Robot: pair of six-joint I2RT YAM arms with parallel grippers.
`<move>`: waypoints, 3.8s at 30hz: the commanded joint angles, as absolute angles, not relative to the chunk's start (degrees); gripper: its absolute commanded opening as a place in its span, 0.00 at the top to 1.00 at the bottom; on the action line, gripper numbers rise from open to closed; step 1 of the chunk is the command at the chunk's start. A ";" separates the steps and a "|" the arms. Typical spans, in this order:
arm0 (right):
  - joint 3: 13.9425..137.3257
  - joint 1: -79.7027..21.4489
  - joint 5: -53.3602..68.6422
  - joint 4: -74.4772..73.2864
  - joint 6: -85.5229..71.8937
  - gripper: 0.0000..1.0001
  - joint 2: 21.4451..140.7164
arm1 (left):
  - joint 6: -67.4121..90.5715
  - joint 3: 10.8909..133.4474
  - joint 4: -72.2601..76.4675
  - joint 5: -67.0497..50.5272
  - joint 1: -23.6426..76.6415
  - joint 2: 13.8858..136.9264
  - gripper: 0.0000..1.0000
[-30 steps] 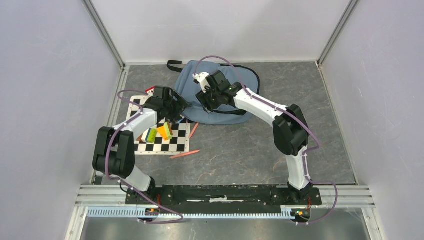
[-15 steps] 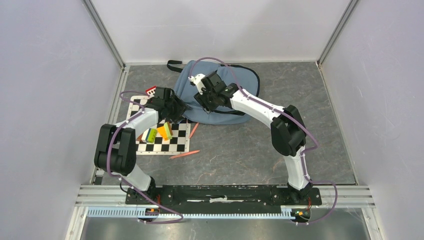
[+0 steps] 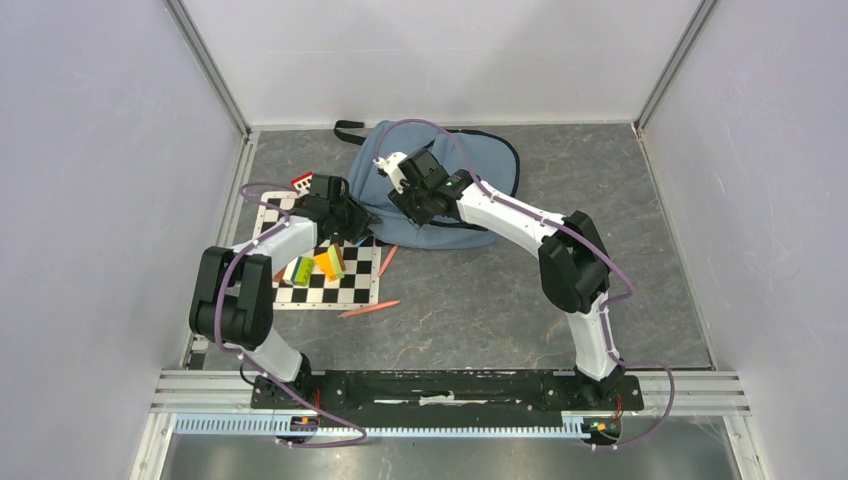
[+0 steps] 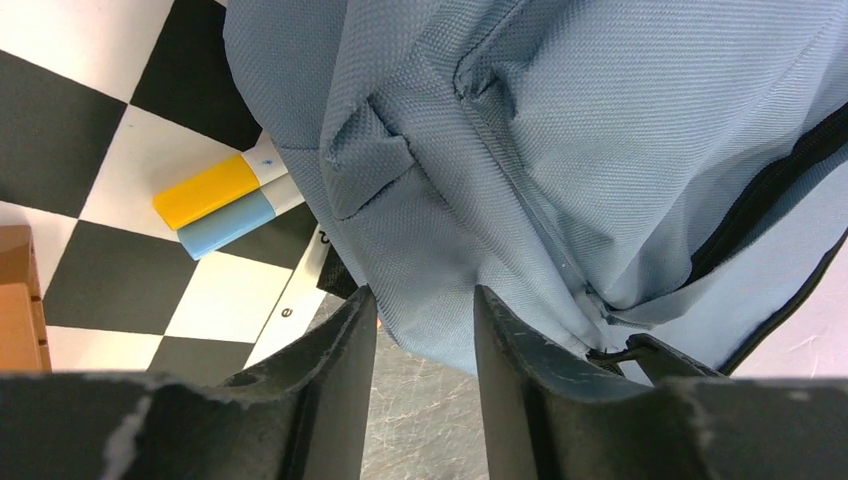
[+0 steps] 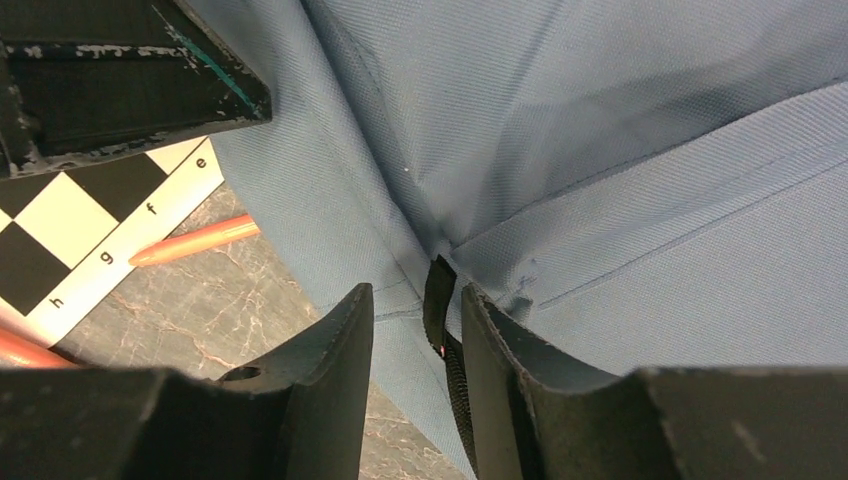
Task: Pack the student bag
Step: Zip the student bag at the center of the board.
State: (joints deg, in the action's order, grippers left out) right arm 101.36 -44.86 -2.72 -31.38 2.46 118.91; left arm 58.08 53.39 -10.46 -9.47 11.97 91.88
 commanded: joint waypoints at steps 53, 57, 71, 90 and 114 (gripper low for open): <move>74.25 -38.11 -14.75 -26.18 -1.54 1.00 91.09 | 50.70 71.93 -14.81 -2.44 10.99 103.89 0.98; 72.21 -36.26 -15.28 -25.94 -2.18 1.00 88.83 | 49.69 74.68 -15.46 -1.26 10.99 105.83 0.98; 71.95 -26.60 -15.95 -25.21 1.29 1.00 87.01 | 43.04 81.52 -16.52 2.29 10.99 110.51 0.98; 79.74 -22.24 -5.83 -22.34 5.54 1.00 92.37 | 30.60 87.92 -19.85 6.60 12.30 105.29 0.05; 79.07 -19.78 -1.12 -19.68 -1.87 1.00 92.08 | 8.10 82.90 -0.26 -19.73 40.04 107.13 0.02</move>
State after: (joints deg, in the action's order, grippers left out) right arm 77.78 -20.49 -2.66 -23.94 0.47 92.97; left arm 12.01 80.18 -3.25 -15.35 39.09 104.90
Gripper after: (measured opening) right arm 0.004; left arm 0.979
